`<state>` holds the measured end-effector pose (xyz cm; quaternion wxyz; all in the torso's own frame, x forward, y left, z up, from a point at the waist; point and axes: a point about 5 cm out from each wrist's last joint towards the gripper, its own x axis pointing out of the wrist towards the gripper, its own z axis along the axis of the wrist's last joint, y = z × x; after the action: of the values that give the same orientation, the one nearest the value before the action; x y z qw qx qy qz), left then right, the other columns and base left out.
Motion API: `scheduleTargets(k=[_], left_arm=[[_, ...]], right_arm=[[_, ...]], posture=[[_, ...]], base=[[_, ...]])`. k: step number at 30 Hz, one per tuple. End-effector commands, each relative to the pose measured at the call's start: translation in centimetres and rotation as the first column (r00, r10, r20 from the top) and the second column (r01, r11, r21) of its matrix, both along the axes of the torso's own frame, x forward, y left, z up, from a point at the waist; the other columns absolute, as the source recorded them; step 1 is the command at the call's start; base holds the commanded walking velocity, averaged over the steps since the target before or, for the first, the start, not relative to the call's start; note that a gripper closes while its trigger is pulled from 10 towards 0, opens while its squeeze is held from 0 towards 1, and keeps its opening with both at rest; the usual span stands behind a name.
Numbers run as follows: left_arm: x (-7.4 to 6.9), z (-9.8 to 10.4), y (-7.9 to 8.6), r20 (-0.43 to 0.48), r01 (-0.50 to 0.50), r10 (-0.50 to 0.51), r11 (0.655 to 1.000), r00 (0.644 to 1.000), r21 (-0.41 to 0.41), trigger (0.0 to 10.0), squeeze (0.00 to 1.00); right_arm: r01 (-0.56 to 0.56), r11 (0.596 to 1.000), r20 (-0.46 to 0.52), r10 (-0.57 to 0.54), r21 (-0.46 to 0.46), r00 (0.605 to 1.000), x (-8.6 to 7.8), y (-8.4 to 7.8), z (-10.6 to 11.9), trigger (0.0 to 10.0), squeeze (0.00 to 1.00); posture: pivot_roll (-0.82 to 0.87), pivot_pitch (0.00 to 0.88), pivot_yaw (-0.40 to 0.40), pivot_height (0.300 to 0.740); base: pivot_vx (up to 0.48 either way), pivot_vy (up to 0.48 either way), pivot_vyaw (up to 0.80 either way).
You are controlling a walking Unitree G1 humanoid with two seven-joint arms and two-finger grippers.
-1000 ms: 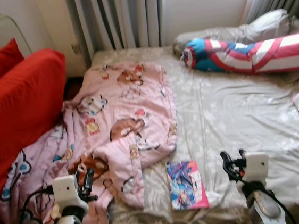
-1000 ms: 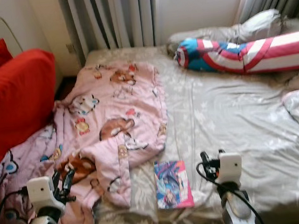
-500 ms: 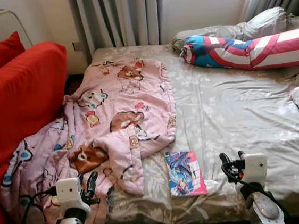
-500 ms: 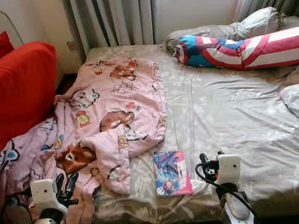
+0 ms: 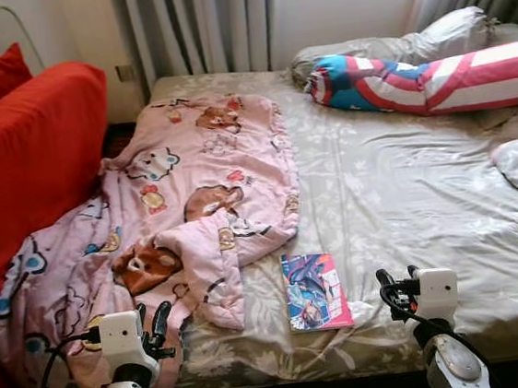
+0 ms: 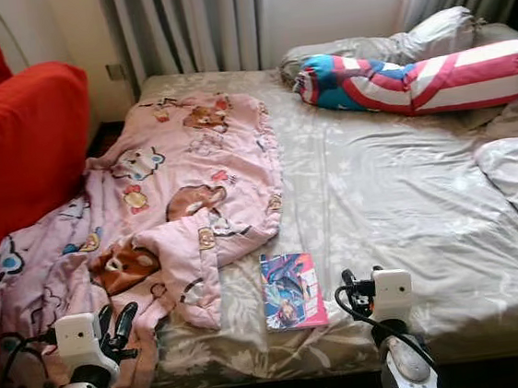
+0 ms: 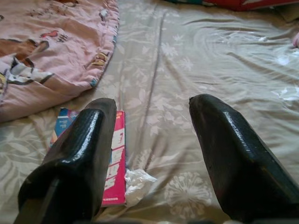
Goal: Clean up the room
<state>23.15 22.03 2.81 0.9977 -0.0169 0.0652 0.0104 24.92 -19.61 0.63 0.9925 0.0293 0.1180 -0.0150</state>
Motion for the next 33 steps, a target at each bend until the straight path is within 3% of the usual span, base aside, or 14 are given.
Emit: scheduleTargets(k=[1,10,33], left_arm=[[-0.03,0.21,-0.06,0.000,0.000,0.000,1.000,1.000,0.001,10.0,0.00],[-0.04,0.45,0.65,0.004,-0.015,0.015,1.000,1.000,0.015,10.0,0.00],[0.22,0.62,0.33,0.008,0.008,-0.008,1.000,1.000,0.002,10.0,0.00]], right_arm=[[-0.008,1.000,-0.016,0.008,-0.016,1.000,-0.03,-0.06,-0.05,10.0,0.00],[-0.013,1.000,0.006,0.013,0.001,1.000,-0.04,0.15,0.18,10.0,0.00],[-0.020,1.000,-0.009,0.020,0.007,1.000,0.01,0.36,-0.02,10.0,0.00]], posture=[[-0.01,0.064,-0.056,0.668],[-0.01,0.070,-0.054,0.648],[-0.01,0.071,-0.059,0.638]], base=[[0.000,0.000,0.00],[0.000,0.000,0.00],[0.000,0.000,0.00]])
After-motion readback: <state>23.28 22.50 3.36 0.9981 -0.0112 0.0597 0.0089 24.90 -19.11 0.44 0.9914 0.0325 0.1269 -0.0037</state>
